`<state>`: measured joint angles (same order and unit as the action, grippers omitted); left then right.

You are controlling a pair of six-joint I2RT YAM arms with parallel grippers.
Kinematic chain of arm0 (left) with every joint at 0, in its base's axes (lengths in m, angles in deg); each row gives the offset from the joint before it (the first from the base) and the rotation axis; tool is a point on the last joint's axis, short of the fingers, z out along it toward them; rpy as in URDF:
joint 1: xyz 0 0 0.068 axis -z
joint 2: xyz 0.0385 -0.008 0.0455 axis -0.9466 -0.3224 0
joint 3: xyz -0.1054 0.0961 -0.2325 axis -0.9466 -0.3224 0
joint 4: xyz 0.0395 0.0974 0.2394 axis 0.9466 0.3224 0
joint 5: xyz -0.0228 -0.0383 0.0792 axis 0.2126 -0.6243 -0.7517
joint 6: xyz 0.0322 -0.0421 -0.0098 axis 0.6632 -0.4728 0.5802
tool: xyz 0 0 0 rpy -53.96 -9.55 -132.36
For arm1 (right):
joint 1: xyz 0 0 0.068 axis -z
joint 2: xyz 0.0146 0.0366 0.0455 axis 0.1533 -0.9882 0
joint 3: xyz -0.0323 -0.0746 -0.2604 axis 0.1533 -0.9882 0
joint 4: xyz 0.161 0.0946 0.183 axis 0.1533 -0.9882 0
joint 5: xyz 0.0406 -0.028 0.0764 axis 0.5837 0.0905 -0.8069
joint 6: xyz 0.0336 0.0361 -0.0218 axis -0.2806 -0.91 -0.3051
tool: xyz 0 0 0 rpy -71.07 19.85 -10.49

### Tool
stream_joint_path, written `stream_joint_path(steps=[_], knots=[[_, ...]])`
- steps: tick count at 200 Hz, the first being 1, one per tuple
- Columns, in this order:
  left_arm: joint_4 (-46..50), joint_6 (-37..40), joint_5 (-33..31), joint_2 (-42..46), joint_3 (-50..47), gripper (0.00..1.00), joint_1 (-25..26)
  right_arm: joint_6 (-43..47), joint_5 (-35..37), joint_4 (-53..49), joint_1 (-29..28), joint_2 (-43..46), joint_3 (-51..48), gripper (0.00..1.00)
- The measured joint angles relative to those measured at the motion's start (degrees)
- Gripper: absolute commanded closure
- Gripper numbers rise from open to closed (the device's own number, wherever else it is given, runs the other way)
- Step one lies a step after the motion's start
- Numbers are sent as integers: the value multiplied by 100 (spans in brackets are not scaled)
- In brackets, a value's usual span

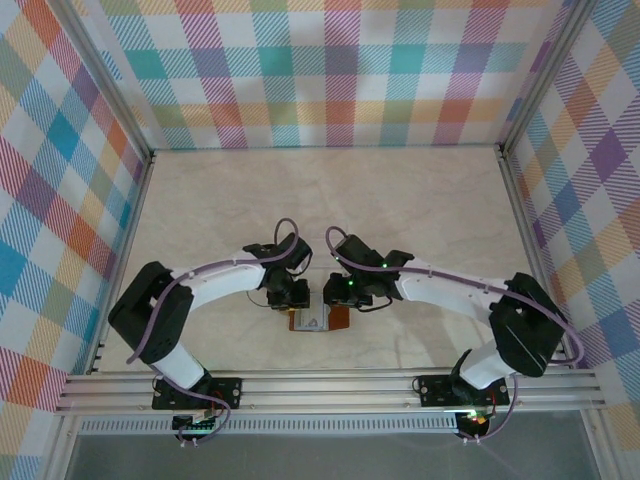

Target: Take the credit cards out of the card holder

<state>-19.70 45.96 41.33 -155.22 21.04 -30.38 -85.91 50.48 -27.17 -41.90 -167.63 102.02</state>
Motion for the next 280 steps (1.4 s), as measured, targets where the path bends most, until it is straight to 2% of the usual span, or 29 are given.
stream_joint_path(steps=[48,96,148,222,280], knots=[[-37,55,26,-151,70,80,-46,-175,-809,931,208,-739,-280,76],[-35,109,26,-151,70,80,-48,-282,-1185,1491,229,-1064,-282,77],[-48,109,26,-151,63,80,-52,-273,-1117,1462,229,-1147,-282,74],[-66,109,22,-151,52,80,-52,-229,-914,1200,227,-1005,-243,57],[-57,105,22,-105,48,80,-50,-168,-730,925,229,-782,-243,55]])
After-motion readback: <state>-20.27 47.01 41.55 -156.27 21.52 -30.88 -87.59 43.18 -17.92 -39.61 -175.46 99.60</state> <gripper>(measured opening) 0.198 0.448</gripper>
